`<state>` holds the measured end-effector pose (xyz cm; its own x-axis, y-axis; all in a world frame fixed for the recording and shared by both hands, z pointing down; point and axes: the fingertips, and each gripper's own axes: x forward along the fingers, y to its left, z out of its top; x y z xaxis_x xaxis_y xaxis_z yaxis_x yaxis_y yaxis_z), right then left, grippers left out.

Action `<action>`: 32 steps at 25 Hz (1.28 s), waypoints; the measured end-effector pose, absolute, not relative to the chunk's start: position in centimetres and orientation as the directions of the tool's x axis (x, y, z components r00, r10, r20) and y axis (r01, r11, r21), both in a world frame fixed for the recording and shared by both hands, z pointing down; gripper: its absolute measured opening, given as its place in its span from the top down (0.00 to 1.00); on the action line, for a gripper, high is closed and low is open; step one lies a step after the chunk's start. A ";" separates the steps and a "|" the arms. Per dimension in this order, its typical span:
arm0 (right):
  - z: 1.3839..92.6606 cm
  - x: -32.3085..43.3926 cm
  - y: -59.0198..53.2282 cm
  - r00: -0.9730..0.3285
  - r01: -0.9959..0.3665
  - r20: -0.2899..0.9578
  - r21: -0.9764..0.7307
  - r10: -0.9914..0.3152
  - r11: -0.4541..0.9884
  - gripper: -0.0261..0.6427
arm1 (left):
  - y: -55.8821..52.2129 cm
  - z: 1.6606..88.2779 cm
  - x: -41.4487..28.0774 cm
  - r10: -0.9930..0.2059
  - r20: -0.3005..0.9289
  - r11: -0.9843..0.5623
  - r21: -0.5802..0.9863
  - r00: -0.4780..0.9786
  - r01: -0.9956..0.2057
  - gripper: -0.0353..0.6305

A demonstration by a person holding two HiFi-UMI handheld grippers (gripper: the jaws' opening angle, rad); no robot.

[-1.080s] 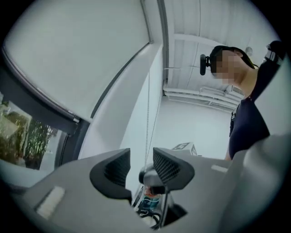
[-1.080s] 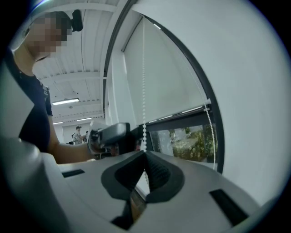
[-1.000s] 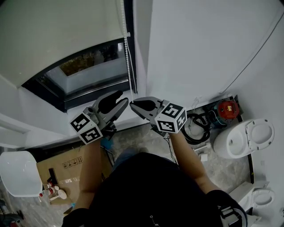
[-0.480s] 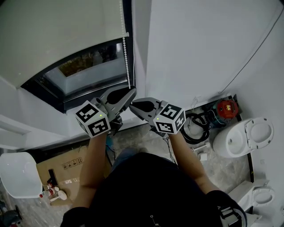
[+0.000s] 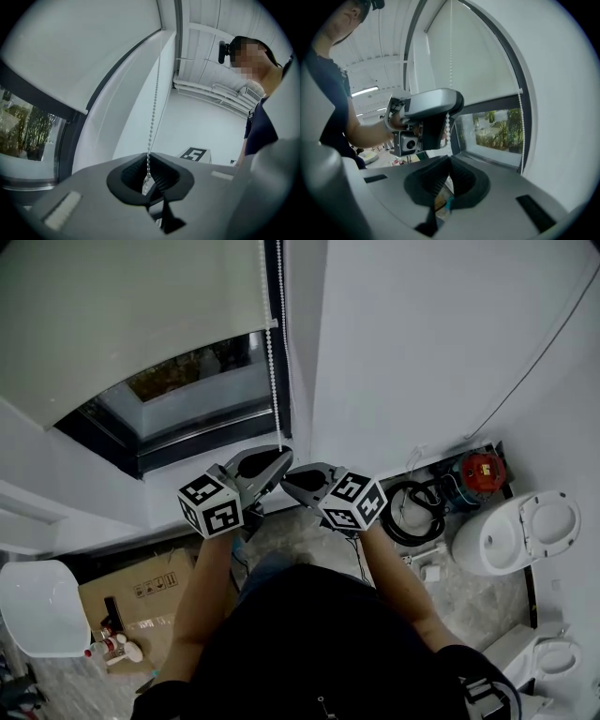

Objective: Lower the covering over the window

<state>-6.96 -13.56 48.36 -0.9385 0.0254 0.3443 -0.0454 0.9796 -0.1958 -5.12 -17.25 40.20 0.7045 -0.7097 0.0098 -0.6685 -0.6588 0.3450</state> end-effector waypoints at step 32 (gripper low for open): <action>53.9 -3.9 -11.7 -0.907 -0.033 0.416 -0.235 0.070 0.971 0.94 | -16.0 46.6 -4.6 -0.680 0.003 -0.637 0.493 0.734 -0.592 0.91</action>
